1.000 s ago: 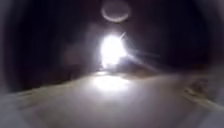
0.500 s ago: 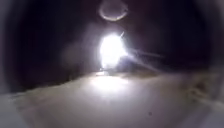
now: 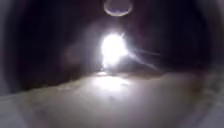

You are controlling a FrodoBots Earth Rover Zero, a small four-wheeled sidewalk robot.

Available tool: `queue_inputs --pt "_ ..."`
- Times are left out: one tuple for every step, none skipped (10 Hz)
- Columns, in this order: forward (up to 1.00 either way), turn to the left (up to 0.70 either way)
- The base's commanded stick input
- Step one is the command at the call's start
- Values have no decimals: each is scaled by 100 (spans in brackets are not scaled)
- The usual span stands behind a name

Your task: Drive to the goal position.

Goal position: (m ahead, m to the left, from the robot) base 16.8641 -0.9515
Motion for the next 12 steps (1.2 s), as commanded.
queue_inputs --pt "85 0" --pt "85 0" --pt "85 0" --pt "85 0" --pt "85 0" --pt "85 0" --pt "85 0" --pt "85 0" --pt "85 0" --pt "85 0" --pt "85 0" --pt "85 0"
